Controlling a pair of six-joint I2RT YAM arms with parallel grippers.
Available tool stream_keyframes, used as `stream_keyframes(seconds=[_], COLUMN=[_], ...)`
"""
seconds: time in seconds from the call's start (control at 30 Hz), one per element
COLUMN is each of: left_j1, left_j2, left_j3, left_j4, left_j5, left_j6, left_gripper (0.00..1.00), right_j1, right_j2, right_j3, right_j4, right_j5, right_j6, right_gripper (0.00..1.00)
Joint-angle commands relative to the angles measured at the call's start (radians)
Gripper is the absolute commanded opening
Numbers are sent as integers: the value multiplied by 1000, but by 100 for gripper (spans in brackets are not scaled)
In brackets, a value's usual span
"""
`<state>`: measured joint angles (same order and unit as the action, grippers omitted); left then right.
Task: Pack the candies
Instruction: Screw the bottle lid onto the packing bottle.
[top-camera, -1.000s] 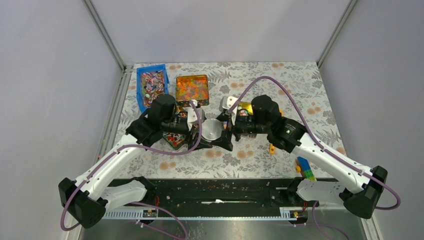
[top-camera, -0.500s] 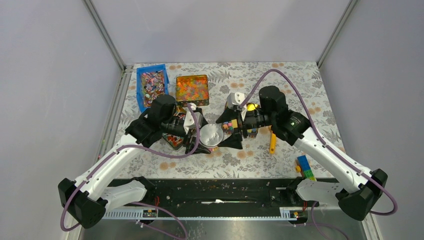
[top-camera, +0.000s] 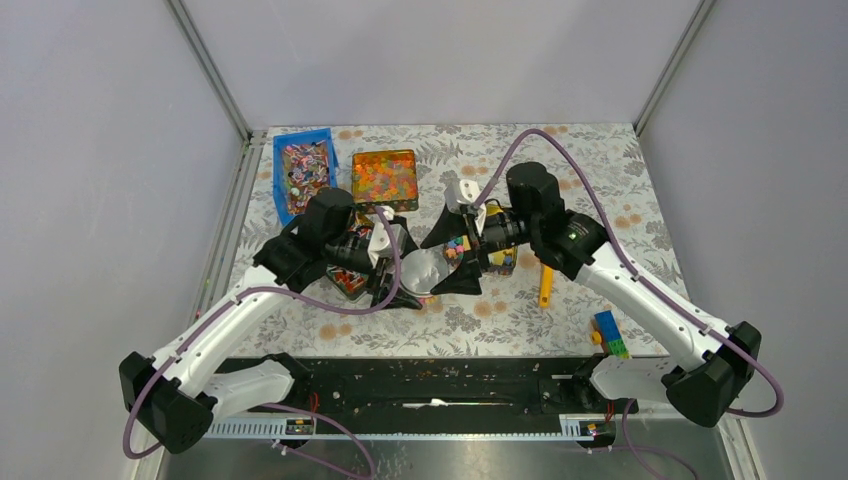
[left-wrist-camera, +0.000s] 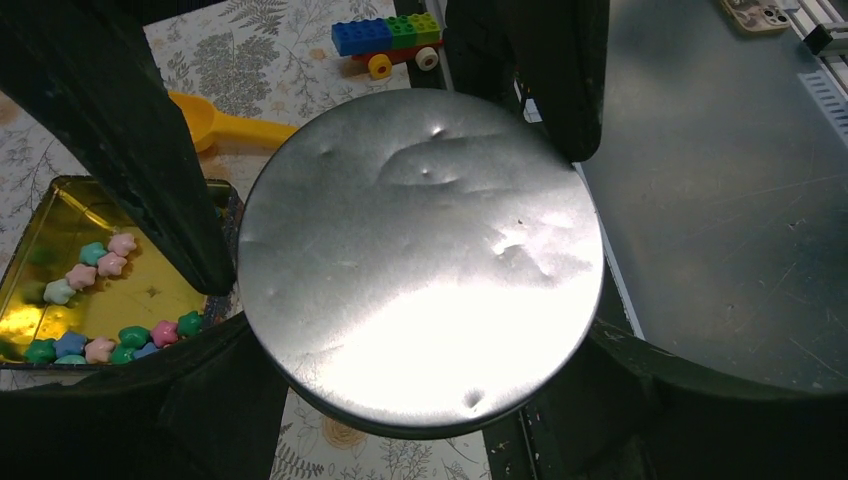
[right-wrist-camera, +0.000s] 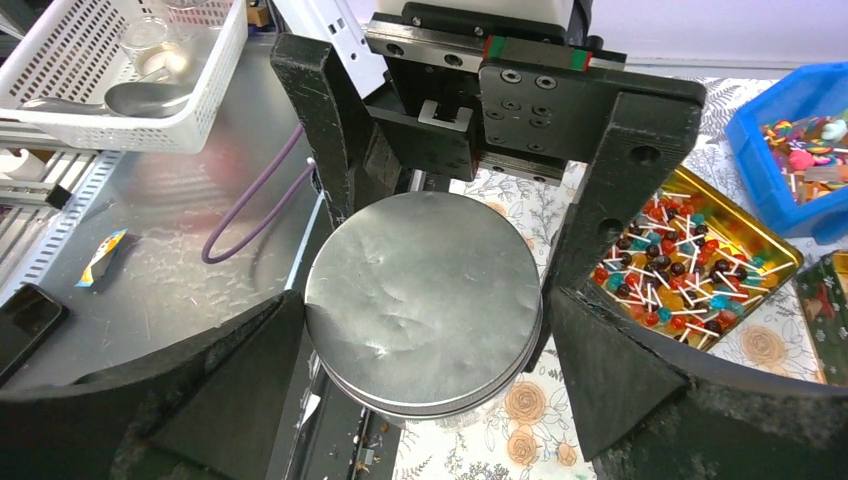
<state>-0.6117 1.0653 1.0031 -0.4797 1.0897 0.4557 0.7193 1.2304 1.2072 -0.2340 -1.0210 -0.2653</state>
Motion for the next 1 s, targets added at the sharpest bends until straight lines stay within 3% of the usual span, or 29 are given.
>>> stream_keyframes(seconds=[0.0, 0.2, 0.43, 0.53, 0.7, 0.77, 0.87, 0.97], left_j1=[-7, -8, -7, -7, -7, -7, -6, -7], left_j2=[0, 9, 19, 18, 8, 2, -4, -7], left_j3=[71, 89, 100, 91, 63, 51, 36, 32], left_j4=[42, 41, 65, 113, 238, 292, 365, 422], left_j5=[76, 91, 92, 83, 56, 43, 15, -13], left_j6=[21, 19, -2, -49, -156, -198, -255, -294], left_gripper=[35, 35, 35, 35, 35, 35, 35, 33], right_j1=[-5, -5, -5, -5, -3, 0, 7, 8], right_j2=[14, 18, 17, 18, 26, 19, 2, -8], right_j3=[34, 23, 7, -6, -25, -43, -73, -94], right_j4=[35, 35, 71, 73, 57, 56, 54, 48], right_j5=[-52, -61, -21, -9, -19, 1, 55, 100], right_j6=[-8, -18, -2, 4, 23, 20, 5, 6], right_gripper=[99, 94, 75, 62, 24, 19, 2, 0])
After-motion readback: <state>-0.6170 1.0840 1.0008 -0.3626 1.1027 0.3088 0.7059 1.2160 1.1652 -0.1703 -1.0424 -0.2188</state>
